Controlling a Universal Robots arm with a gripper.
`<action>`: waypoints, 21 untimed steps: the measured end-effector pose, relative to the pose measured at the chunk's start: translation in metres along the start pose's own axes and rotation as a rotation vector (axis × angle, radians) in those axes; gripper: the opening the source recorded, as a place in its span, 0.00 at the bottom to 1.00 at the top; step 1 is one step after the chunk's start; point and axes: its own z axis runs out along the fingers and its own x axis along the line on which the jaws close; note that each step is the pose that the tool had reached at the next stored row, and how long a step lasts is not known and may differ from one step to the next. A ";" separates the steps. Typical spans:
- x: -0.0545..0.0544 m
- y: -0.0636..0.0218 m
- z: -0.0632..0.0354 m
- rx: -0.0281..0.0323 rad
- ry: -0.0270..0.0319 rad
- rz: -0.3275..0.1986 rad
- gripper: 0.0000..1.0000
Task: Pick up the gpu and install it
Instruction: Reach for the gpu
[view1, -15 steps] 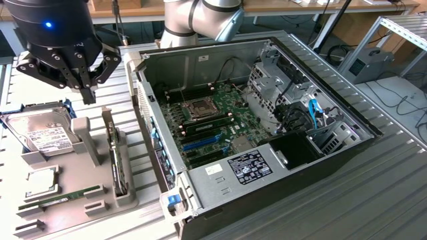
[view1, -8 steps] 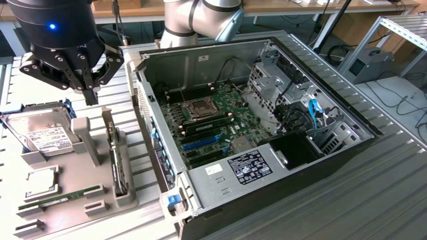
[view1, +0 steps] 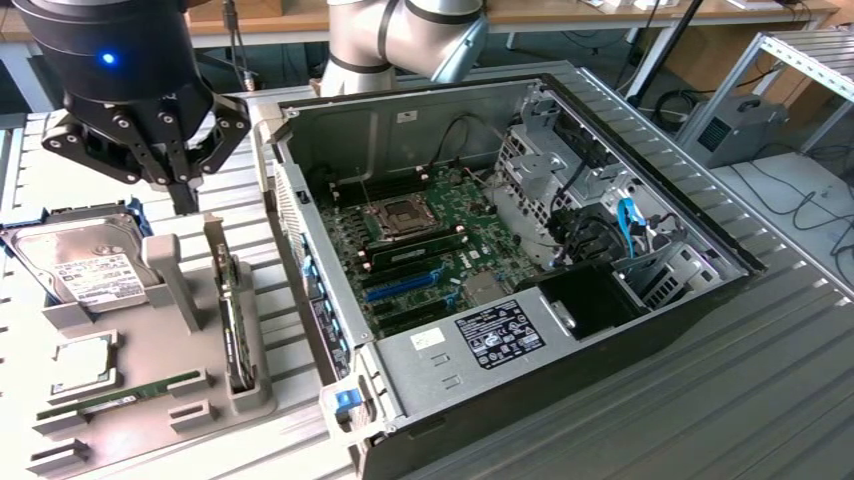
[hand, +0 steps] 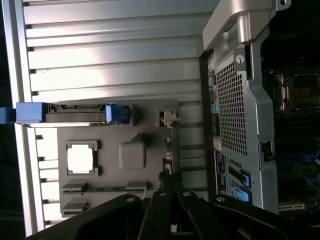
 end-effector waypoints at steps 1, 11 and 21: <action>0.000 -0.0004 0.0001 0.0000 0.0000 0.000 0.11; -0.001 -0.0036 0.0006 -0.0001 0.0000 0.000 0.11; -0.002 -0.0060 0.0014 0.0000 0.0000 0.000 0.11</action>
